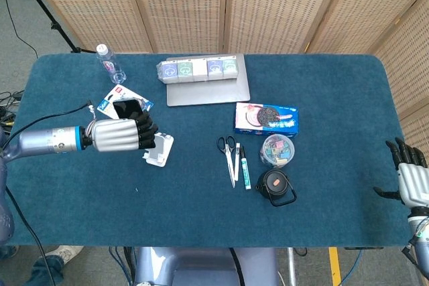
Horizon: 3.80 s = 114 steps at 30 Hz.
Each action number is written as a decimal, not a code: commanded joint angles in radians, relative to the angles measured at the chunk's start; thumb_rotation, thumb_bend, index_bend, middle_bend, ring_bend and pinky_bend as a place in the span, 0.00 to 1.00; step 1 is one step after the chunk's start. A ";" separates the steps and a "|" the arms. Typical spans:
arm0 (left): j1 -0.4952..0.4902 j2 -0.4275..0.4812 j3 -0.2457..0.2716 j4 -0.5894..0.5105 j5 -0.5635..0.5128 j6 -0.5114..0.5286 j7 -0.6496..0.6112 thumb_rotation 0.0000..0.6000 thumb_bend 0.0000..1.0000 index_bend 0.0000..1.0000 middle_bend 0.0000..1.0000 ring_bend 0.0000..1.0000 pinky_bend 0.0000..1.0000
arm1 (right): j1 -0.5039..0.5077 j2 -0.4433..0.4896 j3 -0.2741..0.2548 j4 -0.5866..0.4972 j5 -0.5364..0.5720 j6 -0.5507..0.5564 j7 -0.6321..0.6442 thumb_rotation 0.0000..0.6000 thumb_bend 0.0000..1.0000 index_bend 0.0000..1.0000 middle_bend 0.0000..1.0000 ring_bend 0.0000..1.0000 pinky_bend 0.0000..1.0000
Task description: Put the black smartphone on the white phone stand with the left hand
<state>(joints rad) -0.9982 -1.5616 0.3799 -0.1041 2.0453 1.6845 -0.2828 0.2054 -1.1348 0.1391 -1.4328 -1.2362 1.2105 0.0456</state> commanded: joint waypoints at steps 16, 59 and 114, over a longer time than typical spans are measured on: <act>-0.066 -0.062 0.064 0.016 0.035 -0.079 0.035 1.00 0.37 0.62 0.30 0.34 0.41 | 0.006 -0.015 0.006 0.018 0.023 -0.024 -0.006 1.00 0.00 0.00 0.00 0.00 0.00; -0.121 -0.091 0.142 0.008 0.071 -0.150 0.056 1.00 0.38 0.61 0.27 0.32 0.34 | 0.012 0.009 -0.001 0.028 -0.020 -0.084 0.177 1.00 0.00 0.00 0.00 0.00 0.00; -0.083 -0.081 0.136 -0.009 0.047 -0.148 0.074 1.00 0.24 0.02 0.00 0.15 0.28 | 0.007 0.006 -0.003 0.008 -0.038 -0.056 0.187 1.00 0.00 0.00 0.00 0.00 0.00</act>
<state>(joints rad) -1.0821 -1.6433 0.5169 -0.1130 2.0927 1.5360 -0.2089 0.2120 -1.1285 0.1365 -1.4249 -1.2741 1.1541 0.2323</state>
